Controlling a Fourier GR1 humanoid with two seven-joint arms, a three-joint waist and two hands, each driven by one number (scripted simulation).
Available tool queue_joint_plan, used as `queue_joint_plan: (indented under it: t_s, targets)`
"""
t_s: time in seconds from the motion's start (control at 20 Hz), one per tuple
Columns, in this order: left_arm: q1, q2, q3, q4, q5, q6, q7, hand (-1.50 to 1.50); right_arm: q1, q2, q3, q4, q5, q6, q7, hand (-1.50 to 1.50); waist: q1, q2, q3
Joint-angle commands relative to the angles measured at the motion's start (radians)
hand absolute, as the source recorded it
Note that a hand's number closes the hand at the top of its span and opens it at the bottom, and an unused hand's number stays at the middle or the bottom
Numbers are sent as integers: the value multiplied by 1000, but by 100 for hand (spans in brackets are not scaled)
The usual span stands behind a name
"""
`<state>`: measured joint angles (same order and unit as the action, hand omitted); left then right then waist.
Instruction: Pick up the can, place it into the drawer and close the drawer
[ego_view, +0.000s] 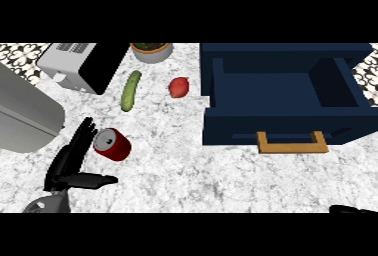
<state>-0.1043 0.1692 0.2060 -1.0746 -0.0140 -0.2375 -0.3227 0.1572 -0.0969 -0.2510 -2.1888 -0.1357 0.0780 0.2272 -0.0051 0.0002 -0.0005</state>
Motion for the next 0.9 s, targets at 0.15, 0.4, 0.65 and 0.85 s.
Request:
queue_joint_plan:
  t_s: [0.15, 0.4, 0.65, 0.85]
  targets:
    - [-95, 45, 47, 274, -3, -11, -144, -150, -18, -6, -23, -12, 1, 8, 31, -150, 0, 1, 0]
    - [-248, 42, 59, 494, -24, 36, -208, -150, 8, -5, -26, -96, -9, 22, 77, -150, -6, 2, 0]
    - [-267, 46, 50, 606, -40, 42, -309, -150, 47, 22, -54, -18, -25, 65, -16, -150, -5, 1, 0]
    - [-336, 67, 61, 729, -44, 14, -388, -150, 24, 51, -14, 8, 34, 50, -53, -150, -8, 3, 0]
